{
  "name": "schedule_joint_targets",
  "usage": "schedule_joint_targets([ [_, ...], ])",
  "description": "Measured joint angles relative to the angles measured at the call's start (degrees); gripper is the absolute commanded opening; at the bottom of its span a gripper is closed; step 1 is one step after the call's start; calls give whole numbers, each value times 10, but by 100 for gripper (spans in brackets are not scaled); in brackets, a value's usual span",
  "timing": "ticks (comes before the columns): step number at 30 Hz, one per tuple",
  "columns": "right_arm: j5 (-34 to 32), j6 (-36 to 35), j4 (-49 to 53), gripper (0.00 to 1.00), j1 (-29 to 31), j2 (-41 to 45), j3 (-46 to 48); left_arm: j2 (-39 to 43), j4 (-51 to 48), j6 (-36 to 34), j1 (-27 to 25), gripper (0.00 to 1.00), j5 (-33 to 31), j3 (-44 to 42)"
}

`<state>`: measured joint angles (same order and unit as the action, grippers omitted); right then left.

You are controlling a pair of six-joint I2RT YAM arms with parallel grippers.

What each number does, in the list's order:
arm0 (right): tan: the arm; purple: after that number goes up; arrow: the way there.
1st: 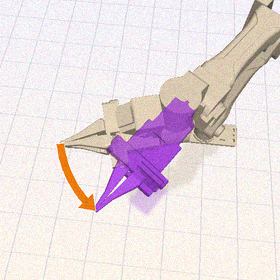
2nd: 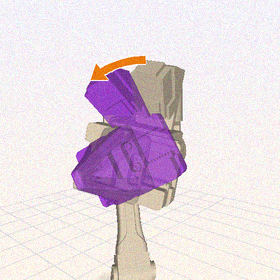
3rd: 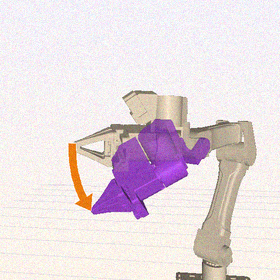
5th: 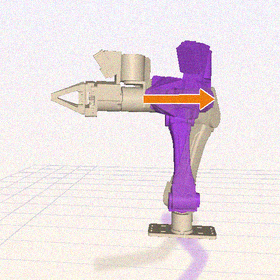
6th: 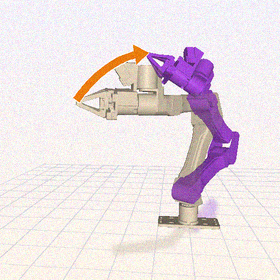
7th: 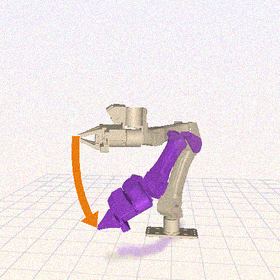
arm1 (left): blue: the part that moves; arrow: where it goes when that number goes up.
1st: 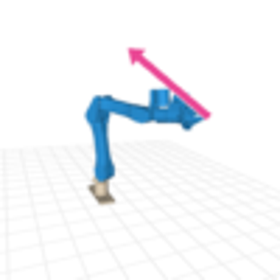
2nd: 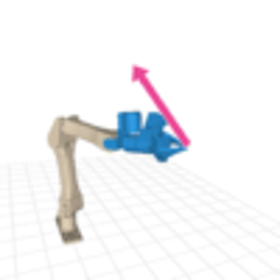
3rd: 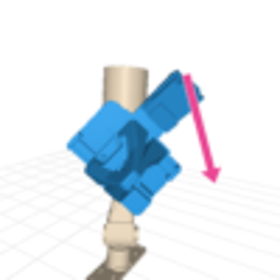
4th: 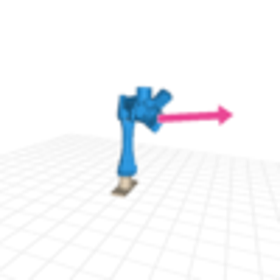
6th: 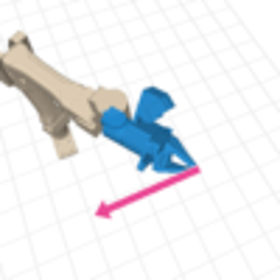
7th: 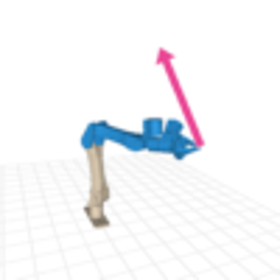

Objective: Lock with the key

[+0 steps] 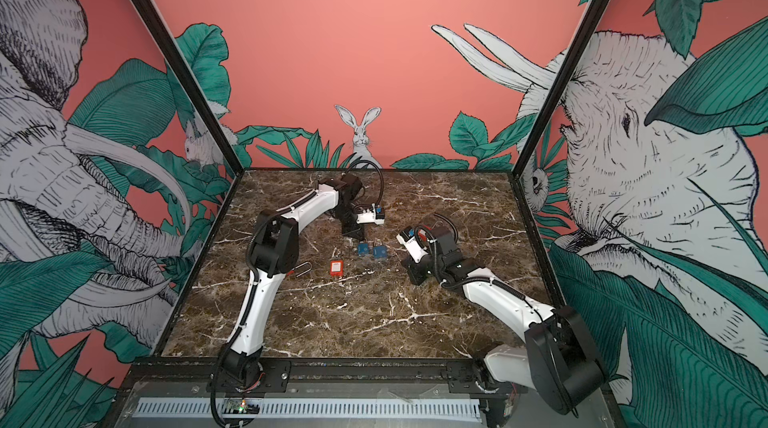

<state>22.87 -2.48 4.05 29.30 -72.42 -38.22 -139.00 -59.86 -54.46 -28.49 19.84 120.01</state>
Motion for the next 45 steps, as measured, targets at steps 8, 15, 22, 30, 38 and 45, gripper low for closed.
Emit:
schedule_joint_targets([
  [8, -13, 21, -12, 0, 21, -3, 0, 24, 12, -15, 0, 28, 7, -13],
  [15, -22, 31, -21, 0, 27, -3, 0, 37, 23, -15, -3, 31, -7, -42],
  [22, -30, 70, -23, 0, 32, -34, -16, 80, 114, 36, -8, 31, -25, -137],
  [30, -32, 153, -30, 0, 53, -104, -73, 223, 225, 75, 14, 32, -12, -238],
  [38, -59, 198, 26, 0, 75, -208, -201, 314, 315, 146, 53, 32, 2, -318],
  [45, -79, 212, 96, 0, 87, -312, -306, 391, 373, 203, 97, 32, 3, -414],
])
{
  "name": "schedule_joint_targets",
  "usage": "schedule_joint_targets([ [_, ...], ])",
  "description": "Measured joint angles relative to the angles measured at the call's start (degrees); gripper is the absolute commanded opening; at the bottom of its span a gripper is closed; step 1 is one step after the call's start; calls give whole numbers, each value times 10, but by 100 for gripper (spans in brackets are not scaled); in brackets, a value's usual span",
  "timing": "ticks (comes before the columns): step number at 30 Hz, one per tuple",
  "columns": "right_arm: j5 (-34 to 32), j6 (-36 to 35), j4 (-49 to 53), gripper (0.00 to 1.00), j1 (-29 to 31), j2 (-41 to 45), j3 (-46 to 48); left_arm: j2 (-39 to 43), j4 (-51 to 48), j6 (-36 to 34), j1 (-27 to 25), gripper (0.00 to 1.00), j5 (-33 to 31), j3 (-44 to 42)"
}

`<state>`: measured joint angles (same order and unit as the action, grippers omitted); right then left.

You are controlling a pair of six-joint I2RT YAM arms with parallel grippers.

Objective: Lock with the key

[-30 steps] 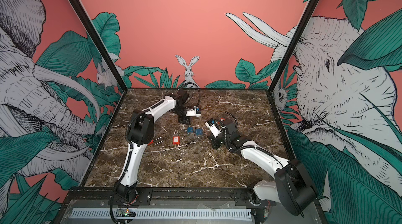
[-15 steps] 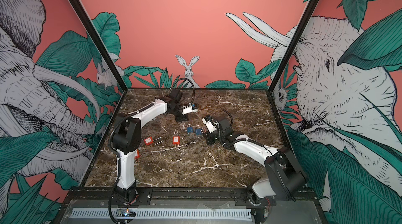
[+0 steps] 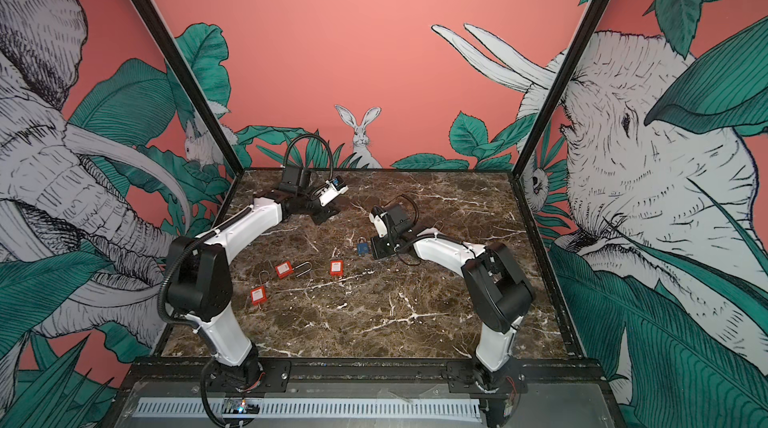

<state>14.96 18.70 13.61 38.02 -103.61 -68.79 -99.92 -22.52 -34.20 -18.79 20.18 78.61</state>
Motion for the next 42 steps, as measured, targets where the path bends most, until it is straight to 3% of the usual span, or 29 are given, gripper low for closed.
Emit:
schedule_joint_targets([
  [16, -52, 17, 99, 0, 11, -90, -127, 44, 29, 23, 2, 32, -22, -82],
  [42, -51, 64, 162, 0, 26, -156, -185, 52, 36, 23, 14, 32, -26, -90],
])
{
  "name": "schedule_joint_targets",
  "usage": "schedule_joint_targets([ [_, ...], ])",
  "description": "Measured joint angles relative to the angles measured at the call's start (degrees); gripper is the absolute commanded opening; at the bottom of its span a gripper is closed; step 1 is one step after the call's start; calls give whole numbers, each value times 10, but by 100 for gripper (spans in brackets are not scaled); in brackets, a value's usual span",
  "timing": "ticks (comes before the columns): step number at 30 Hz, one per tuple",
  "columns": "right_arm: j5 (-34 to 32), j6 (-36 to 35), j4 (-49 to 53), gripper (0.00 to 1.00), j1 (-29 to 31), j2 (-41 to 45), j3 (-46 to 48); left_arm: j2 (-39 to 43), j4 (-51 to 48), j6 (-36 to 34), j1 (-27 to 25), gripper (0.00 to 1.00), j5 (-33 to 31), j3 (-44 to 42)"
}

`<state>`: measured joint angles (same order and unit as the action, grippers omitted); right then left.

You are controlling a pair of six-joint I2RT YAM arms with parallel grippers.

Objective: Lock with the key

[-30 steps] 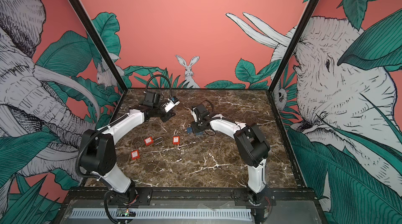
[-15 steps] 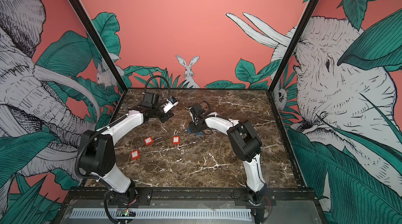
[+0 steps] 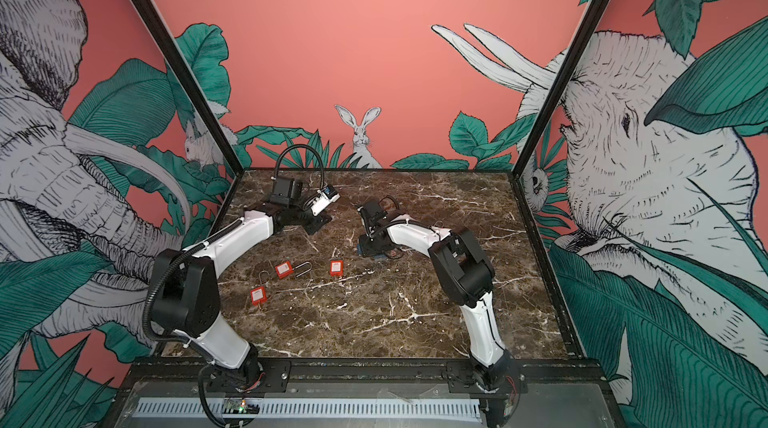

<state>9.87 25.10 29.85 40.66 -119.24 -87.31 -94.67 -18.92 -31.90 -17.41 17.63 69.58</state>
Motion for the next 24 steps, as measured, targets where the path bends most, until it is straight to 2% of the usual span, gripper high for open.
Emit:
schedule_joint_targets([
  [13, 10, 2, 12, 0, 2, -14, -18, 0, 0, 1, 0, 32, 6, 0],
  [24, -22, 30, 28, 0, 2, -11, -13, 0, 0, 9, 0, 32, 10, 0],
])
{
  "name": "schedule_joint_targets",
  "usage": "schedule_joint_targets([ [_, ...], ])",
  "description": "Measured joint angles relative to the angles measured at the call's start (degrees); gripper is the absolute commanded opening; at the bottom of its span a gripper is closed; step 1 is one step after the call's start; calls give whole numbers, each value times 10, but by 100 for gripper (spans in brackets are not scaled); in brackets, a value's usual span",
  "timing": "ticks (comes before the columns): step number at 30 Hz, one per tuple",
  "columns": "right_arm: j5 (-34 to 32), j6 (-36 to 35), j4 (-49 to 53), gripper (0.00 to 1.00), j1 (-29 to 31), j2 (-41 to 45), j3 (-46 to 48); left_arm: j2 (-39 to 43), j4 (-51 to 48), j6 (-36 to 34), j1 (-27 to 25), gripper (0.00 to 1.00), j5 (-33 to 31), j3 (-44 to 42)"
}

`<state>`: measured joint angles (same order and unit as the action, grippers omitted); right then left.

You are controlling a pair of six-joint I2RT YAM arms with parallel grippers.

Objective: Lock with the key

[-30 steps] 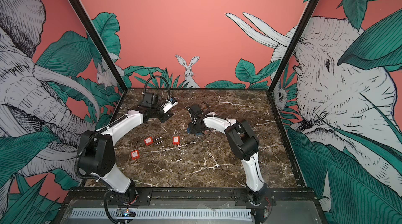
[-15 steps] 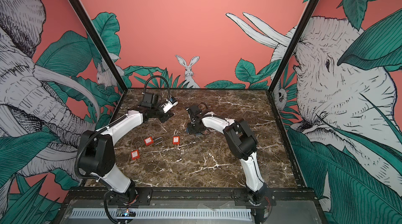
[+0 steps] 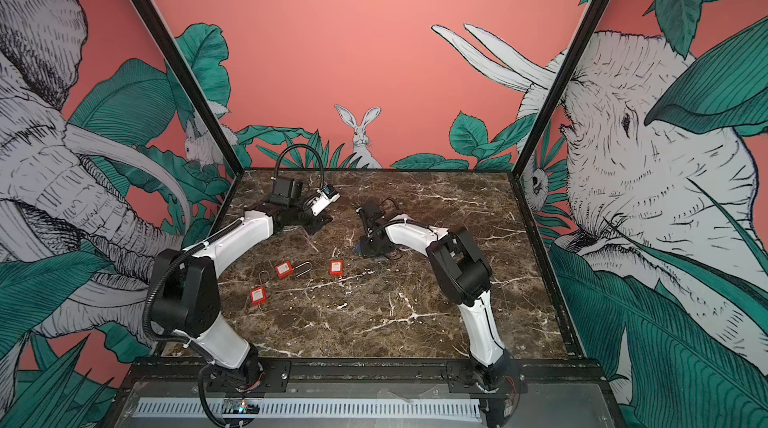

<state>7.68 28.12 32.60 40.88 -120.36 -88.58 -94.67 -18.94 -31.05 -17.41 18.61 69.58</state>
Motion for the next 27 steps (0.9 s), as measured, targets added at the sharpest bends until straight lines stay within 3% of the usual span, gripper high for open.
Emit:
schedule_joint_targets([
  [4, 0, 0, 14, 1, 0, 0, -6, 0, 0, 0, 0, 32, 0, 0],
  [13, 0, 1, 4, 27, 1, 8, -2, 0, 0, 0, 0, 32, 0, 0],
  [27, -9, -16, -19, 32, 1, 18, -30, 0, -3, 0, 0, 33, 0, 0],
])
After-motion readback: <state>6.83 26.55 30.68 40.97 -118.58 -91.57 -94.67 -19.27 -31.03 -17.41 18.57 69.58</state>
